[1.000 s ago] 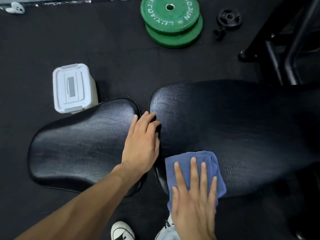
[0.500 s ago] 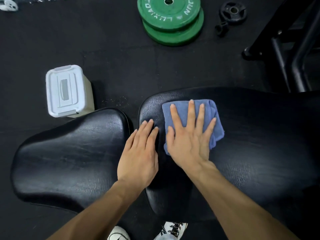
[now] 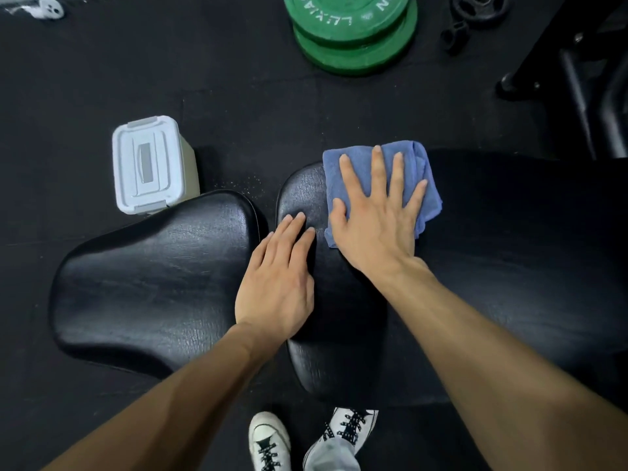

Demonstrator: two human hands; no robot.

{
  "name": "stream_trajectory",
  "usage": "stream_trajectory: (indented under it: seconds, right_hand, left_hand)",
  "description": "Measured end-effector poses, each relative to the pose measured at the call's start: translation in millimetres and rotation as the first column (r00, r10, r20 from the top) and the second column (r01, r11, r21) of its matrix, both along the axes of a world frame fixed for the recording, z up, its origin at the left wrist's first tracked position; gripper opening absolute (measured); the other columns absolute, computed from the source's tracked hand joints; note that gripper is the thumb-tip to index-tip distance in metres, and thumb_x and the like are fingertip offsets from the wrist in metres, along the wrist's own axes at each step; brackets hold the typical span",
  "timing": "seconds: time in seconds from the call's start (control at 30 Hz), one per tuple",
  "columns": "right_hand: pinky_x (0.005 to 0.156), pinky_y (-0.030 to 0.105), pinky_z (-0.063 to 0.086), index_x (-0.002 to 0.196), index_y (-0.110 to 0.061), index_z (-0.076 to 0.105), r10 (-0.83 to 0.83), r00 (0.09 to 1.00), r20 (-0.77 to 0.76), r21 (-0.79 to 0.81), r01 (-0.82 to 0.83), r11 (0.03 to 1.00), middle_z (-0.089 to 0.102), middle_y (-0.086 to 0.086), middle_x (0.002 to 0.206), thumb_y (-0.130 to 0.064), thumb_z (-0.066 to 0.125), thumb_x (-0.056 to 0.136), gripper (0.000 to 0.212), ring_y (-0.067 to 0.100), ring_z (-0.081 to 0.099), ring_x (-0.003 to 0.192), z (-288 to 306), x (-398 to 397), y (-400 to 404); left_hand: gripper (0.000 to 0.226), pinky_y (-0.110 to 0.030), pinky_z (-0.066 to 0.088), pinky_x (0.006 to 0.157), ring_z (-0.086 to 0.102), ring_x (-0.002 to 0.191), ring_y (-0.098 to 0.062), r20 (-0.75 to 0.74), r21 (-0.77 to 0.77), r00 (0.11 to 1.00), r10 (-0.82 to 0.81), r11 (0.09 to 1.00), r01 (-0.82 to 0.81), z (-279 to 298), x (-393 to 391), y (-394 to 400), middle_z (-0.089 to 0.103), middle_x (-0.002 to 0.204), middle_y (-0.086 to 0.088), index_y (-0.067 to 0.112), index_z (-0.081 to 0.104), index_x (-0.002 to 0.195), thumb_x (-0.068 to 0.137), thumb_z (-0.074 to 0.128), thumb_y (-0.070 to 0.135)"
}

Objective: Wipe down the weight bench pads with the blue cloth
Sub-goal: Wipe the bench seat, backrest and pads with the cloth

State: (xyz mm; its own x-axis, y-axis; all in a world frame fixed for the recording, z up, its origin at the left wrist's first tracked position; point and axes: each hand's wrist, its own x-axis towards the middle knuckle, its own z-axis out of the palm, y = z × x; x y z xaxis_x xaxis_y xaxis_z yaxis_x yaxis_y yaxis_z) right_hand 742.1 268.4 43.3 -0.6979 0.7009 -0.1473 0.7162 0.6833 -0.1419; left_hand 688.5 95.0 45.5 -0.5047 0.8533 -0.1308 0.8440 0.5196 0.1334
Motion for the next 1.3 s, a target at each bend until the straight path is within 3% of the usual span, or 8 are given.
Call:
stream_trajectory:
  seconds: [0.4,0.5,0.6,0.7,0.8,1.0,1.3]
  right_hand:
    - [0.123,0.065,0.016,0.164,-0.032,0.012,-0.016,0.998,0.068,-0.037,0.019,0.999,0.005,0.012,0.173,-0.047,0.029,0.103,0.065,0.033,0.000,0.160,9,155,-102]
    - [0.122,0.065,0.021,0.164,-0.030,0.018,-0.065,0.991,0.116,-0.028,0.069,0.997,0.010,0.013,0.172,-0.045,0.028,0.103,0.063,0.034,0.006,0.160,12,194,-121]
    - [0.121,0.065,0.023,0.163,-0.030,0.020,-0.084,0.983,0.162,-0.037,0.092,0.995,0.011,0.013,0.172,-0.046,0.022,0.105,0.061,0.037,0.008,0.159,17,210,-125]
    - [0.119,0.067,0.025,0.162,-0.029,0.028,-0.140,0.970,0.199,-0.044,0.152,0.987,0.016,0.014,0.171,-0.047,0.007,0.107,0.061,0.039,0.015,0.158,16,202,-124]
    - [0.118,0.069,0.024,0.160,-0.028,0.030,-0.161,0.972,0.174,-0.029,0.168,0.985,0.020,0.016,0.170,-0.047,-0.001,0.105,0.066,0.041,0.019,0.156,10,189,-114]
    - [0.121,0.068,0.019,0.164,-0.030,0.018,-0.060,0.991,0.118,-0.024,0.063,0.998,0.010,0.016,0.172,-0.044,0.023,0.104,0.062,0.038,0.006,0.159,13,156,-57]
    - [0.121,0.071,0.004,0.163,-0.037,0.003,-0.040,0.993,0.110,-0.025,0.042,0.999,-0.002,0.014,0.173,-0.046,0.026,0.103,0.064,0.040,-0.007,0.158,2,52,70]
  left_hand:
    - [0.062,-0.045,0.023,0.127,0.019,0.158,-0.023,0.081,0.060,0.997,-0.004,0.998,-0.001,2,-2,-4,0.024,0.169,-0.009,0.010,0.035,0.154,0.095,0.030,0.025]
    - [0.053,-0.048,0.016,0.129,0.023,0.157,-0.024,0.155,0.133,0.987,0.034,0.990,-0.055,5,-1,-1,0.030,0.166,-0.008,0.009,0.043,0.149,0.097,0.040,0.019]
    - [0.044,-0.051,0.014,0.128,0.029,0.154,-0.027,0.194,0.213,0.978,0.078,0.970,-0.119,13,16,15,0.039,0.161,-0.010,0.011,0.053,0.141,0.100,0.047,0.026]
    - [0.047,-0.050,0.015,0.128,0.024,0.156,-0.025,0.220,0.257,0.975,-0.019,0.966,-0.039,9,49,40,0.035,0.164,-0.009,0.012,0.051,0.146,0.103,0.041,0.029]
    - [0.052,-0.050,0.015,0.128,0.013,0.159,-0.022,0.146,0.171,0.989,-0.017,0.985,-0.009,-4,68,53,0.024,0.170,-0.006,0.016,0.042,0.154,0.106,0.032,0.031]
    - [0.053,-0.051,0.018,0.128,0.011,0.160,-0.021,0.110,0.135,0.994,-0.006,0.991,-0.009,-9,68,53,0.023,0.170,-0.006,0.012,0.040,0.155,0.105,0.030,0.029]
    - [0.056,-0.053,0.021,0.126,0.015,0.159,-0.022,0.125,0.136,0.992,0.000,0.991,-0.017,-7,67,55,0.025,0.169,-0.007,0.011,0.043,0.154,0.100,0.039,0.028]
